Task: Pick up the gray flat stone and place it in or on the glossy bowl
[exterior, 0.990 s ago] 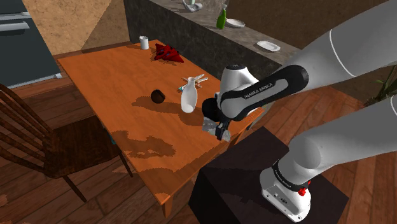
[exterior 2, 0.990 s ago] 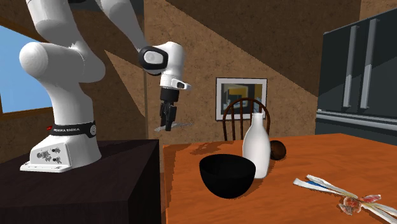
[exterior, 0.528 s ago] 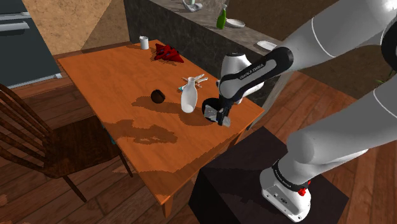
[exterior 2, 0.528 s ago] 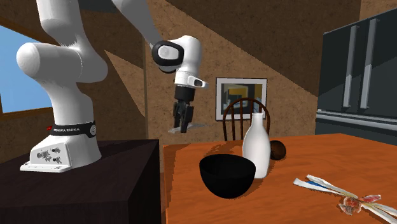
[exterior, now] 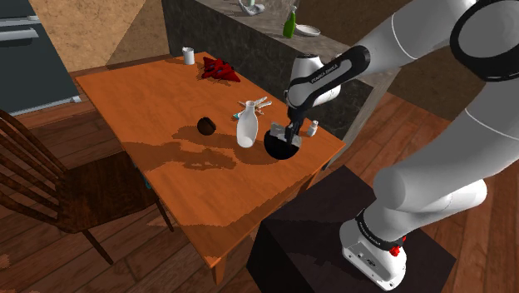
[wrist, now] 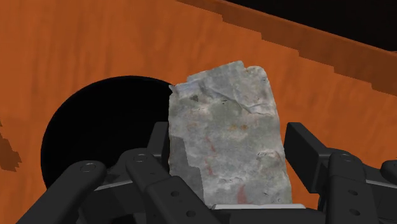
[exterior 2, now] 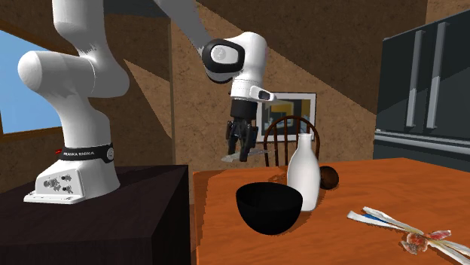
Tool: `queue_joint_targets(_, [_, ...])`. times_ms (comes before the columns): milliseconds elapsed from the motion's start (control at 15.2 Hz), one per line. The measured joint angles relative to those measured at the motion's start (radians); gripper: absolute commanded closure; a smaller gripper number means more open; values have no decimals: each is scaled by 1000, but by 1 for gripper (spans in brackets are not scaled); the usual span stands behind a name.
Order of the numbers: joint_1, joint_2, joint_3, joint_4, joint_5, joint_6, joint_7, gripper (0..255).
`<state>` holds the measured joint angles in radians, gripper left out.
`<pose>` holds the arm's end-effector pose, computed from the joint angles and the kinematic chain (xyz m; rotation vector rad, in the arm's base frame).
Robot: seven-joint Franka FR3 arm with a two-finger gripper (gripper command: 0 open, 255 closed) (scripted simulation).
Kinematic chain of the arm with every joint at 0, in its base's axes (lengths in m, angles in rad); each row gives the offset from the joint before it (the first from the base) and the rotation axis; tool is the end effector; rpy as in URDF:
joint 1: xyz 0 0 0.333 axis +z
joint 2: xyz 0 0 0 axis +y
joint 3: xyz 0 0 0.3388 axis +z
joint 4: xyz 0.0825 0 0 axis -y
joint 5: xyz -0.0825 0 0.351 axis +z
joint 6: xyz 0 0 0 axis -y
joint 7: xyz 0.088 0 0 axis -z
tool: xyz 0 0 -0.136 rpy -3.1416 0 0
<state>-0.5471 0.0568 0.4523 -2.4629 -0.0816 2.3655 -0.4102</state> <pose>0.4374 -0.0433 0.2840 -3.0670 -0.5884 0.2345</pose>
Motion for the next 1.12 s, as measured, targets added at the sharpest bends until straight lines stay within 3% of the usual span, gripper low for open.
queue_joint_targets(330, [-30,136,-49,178,-81,-55,-24,255])
queue_joint_targets(1122, [-9,282,-92,189,-177,65,34,255])
